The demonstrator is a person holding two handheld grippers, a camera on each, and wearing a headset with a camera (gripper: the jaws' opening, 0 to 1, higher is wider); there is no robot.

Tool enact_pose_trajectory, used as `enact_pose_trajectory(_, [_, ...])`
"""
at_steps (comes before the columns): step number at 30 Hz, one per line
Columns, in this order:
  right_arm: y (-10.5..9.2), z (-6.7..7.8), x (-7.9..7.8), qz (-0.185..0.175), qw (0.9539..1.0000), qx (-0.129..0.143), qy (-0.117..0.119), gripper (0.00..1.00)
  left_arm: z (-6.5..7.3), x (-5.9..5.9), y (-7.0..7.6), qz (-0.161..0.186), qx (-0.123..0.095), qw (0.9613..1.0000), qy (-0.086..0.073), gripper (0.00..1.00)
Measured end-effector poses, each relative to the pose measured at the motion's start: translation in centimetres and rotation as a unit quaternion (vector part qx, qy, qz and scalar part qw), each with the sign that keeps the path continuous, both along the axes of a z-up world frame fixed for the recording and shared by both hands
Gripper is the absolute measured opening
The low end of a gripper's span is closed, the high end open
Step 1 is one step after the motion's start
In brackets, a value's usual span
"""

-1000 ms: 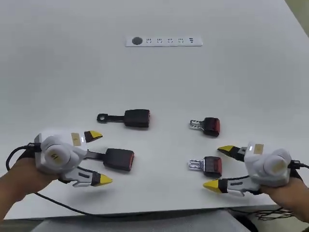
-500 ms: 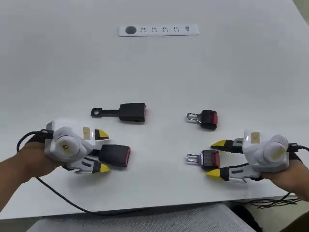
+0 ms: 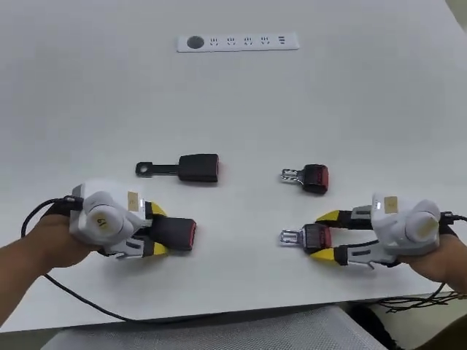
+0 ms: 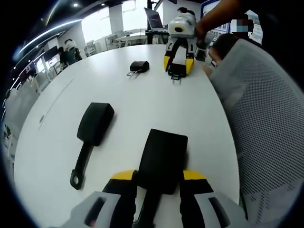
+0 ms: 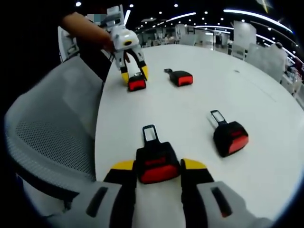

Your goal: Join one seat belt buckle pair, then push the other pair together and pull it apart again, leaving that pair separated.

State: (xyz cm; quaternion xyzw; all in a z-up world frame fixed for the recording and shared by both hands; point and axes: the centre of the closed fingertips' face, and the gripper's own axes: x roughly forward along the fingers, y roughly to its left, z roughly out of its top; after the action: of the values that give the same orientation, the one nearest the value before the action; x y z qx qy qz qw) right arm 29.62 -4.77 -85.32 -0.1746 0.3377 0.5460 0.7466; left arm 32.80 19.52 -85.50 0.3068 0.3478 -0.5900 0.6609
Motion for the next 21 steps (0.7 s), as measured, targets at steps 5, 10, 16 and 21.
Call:
enact_pose_trajectory(5, [0.5,0.2,0.1,-0.002,1.0,0.007,0.0,0.36,0.0,0.1,0.0,0.013,-0.005,0.9999,0.003,0.36])
enact_pose_trajectory(10, [1.3,0.3,0.3,-0.005,0.9999,0.013,-0.002,0.36,-0.1,0.1,-0.1,0.011,0.003,0.9999,0.004,0.36])
enact_pose_trajectory(16, [2.3,0.3,0.6,-0.008,0.9996,0.026,-0.007,0.36,-0.2,0.1,0.0,0.015,0.005,0.9999,0.007,0.35])
enact_pose_trajectory(21, [3.1,0.0,1.1,-0.007,0.9994,0.033,-0.011,0.36,-0.2,0.2,0.0,0.013,0.009,0.9998,0.009,0.35])
